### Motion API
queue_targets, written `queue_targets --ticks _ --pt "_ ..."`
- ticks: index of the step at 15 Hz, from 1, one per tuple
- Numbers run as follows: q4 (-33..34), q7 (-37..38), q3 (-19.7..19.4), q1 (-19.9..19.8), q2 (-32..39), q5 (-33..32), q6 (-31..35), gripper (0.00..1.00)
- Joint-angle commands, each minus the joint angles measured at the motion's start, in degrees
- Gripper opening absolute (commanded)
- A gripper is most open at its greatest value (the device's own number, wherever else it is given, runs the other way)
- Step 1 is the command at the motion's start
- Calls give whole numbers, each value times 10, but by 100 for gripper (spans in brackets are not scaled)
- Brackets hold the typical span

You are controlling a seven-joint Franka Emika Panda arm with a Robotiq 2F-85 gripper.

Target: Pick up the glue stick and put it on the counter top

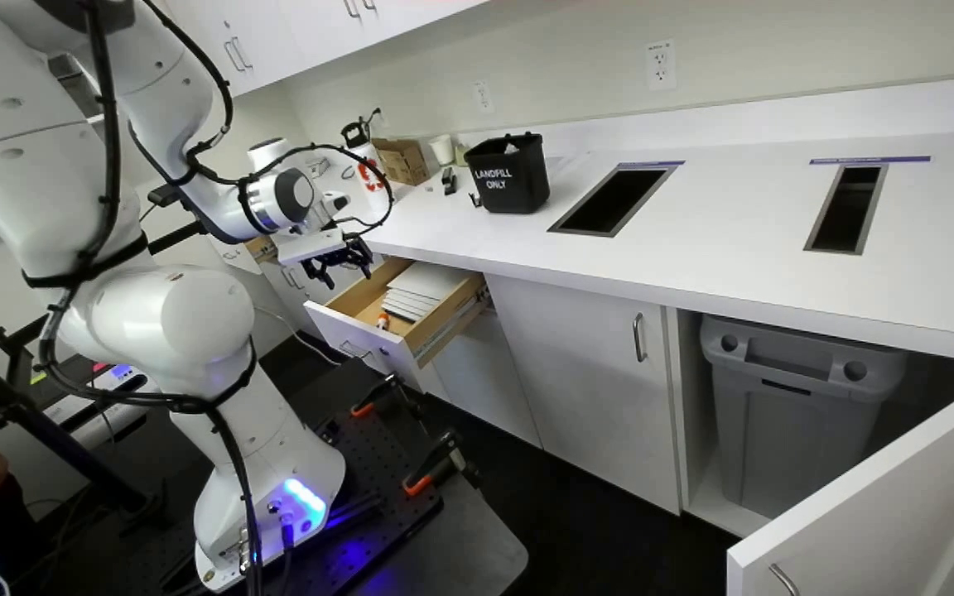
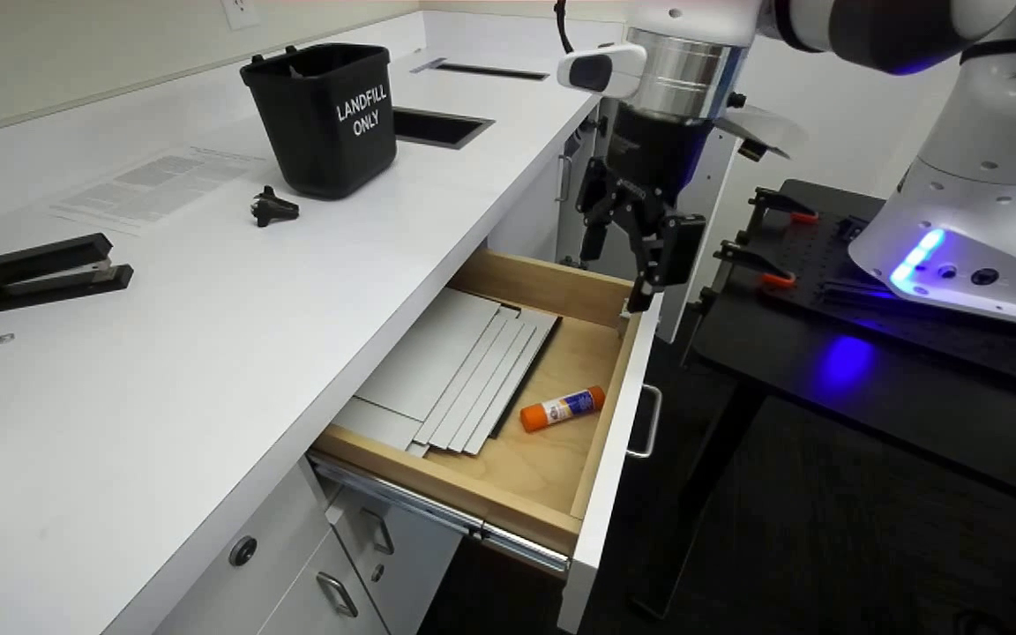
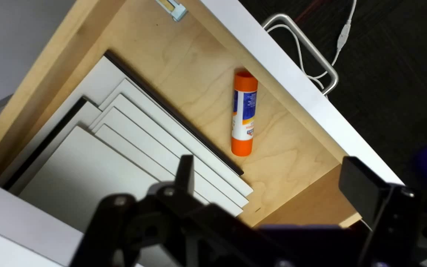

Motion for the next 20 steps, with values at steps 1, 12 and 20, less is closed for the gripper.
queue_targets --ticks 1,12,20 --pt "58 86 -21 15 80 -69 16 100" --pt "123 103 -40 27 159 -104 -4 87" --pt "175 96 -53 39 234 -99 -2 82"
